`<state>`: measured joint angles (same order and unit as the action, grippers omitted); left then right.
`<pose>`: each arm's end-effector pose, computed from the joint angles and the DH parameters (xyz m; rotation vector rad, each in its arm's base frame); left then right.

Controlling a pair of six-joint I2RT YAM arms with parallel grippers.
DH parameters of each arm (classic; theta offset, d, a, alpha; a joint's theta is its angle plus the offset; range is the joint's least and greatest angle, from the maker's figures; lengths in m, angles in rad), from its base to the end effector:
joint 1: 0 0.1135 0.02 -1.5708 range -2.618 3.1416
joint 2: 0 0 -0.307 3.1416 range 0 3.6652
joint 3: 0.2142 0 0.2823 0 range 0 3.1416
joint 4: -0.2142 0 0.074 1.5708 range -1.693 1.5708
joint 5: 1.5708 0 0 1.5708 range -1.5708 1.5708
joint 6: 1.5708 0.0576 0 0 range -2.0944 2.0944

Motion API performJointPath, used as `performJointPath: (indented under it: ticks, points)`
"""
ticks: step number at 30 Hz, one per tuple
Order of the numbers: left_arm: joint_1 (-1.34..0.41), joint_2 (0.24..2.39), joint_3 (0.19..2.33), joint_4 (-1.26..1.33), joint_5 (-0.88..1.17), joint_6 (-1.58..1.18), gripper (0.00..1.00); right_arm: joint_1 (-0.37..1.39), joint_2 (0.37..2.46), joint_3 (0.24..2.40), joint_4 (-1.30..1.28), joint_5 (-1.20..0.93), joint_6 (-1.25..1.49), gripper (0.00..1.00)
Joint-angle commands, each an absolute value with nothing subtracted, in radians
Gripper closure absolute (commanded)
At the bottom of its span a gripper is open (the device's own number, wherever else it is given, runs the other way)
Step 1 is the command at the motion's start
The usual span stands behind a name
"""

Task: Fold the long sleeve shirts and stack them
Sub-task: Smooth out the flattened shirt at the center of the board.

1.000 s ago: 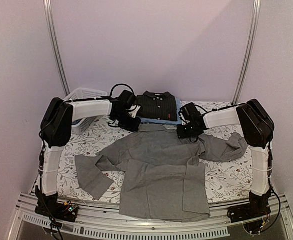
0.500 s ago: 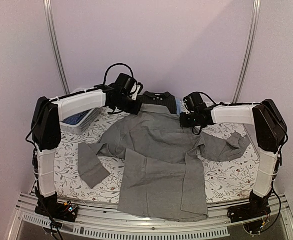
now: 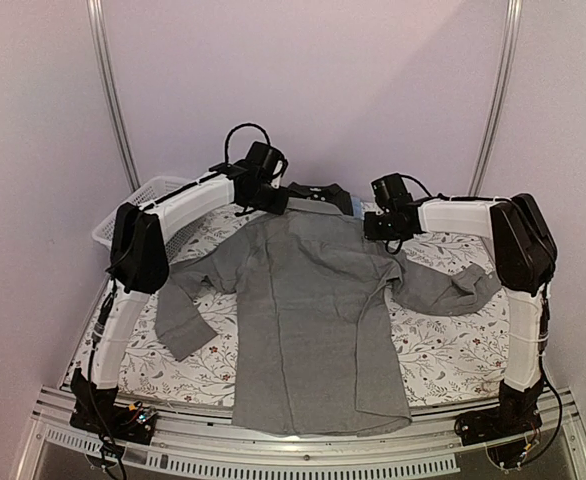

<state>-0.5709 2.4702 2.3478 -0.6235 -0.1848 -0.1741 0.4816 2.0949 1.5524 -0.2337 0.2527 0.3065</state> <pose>0.5420 -0.3355 0.2417 0.3627 2.2782 -0.1681 0.4795 0.2343 0.1974 -0.0795 2.3171 0.1014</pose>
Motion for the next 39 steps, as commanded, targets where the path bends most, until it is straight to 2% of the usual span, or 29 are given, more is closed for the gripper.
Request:
performJointPath:
  ticks: [1, 2, 3, 7, 11, 15, 18, 27, 32, 39]
  points:
    - [-0.552, 2.426, 2.35, -0.636, -0.17, -0.203, 0.55, 0.474, 2.073, 1.552, -0.309, 0.243, 0.322, 0.51]
    - [-0.553, 2.413, 2.335, -0.633, -0.165, -0.206, 0.51, 0.474, 2.052, 1.545, -0.319, 0.238, 0.323, 0.42]
    - [-0.554, 2.396, 2.322, -0.63, -0.159, -0.212, 0.45, 0.474, 2.037, 1.543, -0.334, 0.236, 0.324, 0.39]
    - [-0.561, 2.323, 2.276, -0.629, -0.135, -0.224, 0.31, 0.483, 1.952, 1.497, -0.394, 0.241, 0.348, 0.32]
    - [-0.579, 2.233, 2.206, -0.625, -0.128, -0.227, 0.23, 0.482, 1.813, 1.324, -0.357, 0.227, 0.42, 0.25]
    - [-0.609, 2.145, 2.118, -0.627, -0.079, -0.268, 0.21, 0.475, 1.701, 1.189, -0.33, 0.198, 0.484, 0.25]
    - [-0.645, 2.085, 2.029, -0.612, -0.017, -0.318, 0.22, 0.468, 1.636, 1.089, -0.292, 0.178, 0.541, 0.29]
    - [-0.772, 1.953, 1.66, -0.528, 0.119, -0.425, 0.25, 0.379, 1.603, 0.88, -0.159, 0.084, 0.615, 0.55]
    - [-0.81, 1.888, 1.42, -0.43, 0.206, -0.51, 0.26, 0.346, 1.644, 0.821, -0.108, 0.047, 0.631, 0.59]
    - [-0.824, 1.845, 1.224, -0.395, 0.221, -0.562, 0.26, 0.288, 1.726, 0.793, -0.049, -0.014, 0.63, 0.6]
